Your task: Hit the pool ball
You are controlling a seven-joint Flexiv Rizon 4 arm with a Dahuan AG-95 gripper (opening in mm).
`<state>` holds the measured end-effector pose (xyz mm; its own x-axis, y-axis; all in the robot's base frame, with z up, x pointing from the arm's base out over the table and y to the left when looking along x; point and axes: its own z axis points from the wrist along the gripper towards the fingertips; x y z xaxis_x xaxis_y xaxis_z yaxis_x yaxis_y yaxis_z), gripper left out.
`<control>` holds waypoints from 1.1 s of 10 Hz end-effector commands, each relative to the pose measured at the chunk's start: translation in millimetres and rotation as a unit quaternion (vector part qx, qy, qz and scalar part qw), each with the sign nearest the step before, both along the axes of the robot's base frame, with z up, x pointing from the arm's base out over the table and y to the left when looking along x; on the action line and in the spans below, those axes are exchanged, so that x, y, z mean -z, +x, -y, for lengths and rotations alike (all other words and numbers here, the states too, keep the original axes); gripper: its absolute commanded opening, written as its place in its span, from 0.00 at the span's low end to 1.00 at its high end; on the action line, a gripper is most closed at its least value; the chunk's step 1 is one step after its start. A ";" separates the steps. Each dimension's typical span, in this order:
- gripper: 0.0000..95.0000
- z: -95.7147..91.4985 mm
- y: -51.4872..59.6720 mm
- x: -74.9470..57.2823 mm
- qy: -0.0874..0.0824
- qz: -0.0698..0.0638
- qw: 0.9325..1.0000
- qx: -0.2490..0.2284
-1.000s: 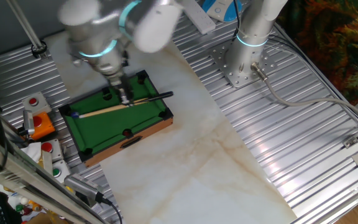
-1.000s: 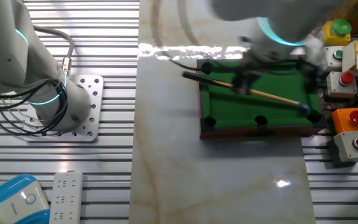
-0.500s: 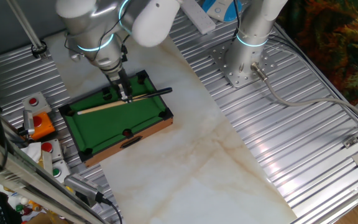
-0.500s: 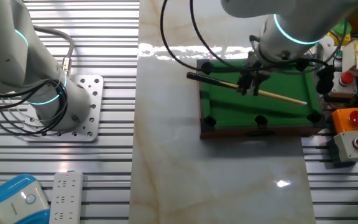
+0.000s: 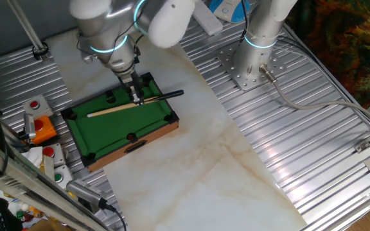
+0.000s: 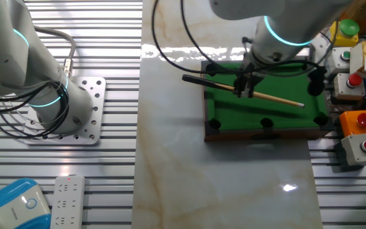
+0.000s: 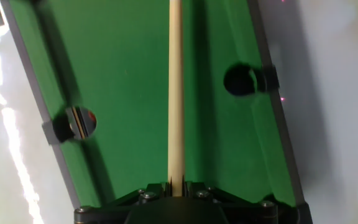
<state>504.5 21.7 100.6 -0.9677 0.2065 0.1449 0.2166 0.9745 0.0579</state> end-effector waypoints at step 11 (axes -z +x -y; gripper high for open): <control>0.00 -2.1 -1.5 3.4 -0.036 0.003 0.999 0.018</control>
<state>503.7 23.4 97.1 -0.9598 0.2529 0.1215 0.2534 0.9673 -0.0116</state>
